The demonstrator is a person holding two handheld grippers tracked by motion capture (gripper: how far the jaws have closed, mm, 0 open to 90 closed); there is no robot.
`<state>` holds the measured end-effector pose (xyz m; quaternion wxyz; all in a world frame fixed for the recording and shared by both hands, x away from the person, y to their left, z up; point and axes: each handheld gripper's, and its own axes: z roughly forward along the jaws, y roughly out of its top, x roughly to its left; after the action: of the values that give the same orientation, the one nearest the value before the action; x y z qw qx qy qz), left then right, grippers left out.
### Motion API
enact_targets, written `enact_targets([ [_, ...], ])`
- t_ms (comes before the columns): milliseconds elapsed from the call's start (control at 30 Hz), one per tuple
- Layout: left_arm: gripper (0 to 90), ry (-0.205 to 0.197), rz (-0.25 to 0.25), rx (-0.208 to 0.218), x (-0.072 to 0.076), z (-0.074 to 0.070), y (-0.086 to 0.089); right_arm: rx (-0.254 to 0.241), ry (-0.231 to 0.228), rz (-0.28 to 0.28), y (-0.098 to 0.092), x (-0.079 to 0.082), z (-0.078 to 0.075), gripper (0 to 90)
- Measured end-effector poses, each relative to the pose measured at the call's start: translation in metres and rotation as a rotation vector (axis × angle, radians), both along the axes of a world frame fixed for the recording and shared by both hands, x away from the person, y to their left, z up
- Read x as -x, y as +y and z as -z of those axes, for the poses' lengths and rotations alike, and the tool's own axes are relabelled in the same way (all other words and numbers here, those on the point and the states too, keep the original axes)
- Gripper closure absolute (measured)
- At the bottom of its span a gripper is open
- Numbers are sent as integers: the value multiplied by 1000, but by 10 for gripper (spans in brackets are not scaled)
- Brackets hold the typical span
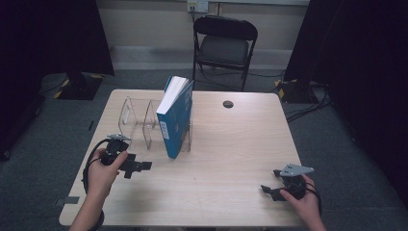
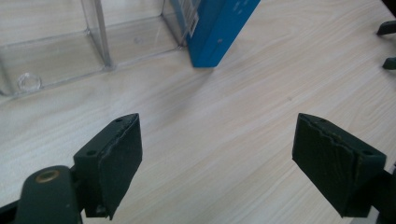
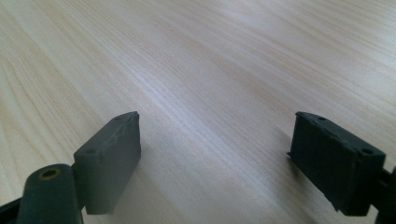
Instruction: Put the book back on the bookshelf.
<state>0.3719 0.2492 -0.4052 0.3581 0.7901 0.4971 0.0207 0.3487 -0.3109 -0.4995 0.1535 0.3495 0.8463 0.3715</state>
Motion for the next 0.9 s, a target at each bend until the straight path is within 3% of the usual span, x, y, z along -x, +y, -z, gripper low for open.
enact_targets([
  [633, 167, 22, -22, 1, 10, 30, 13, 1, -3, -9, 0, -1, 0, 157],
  [900, 178, 29, -18, -24, 14, 50, 16, 1, -3, -10, 0, -1, 0, 157],
])
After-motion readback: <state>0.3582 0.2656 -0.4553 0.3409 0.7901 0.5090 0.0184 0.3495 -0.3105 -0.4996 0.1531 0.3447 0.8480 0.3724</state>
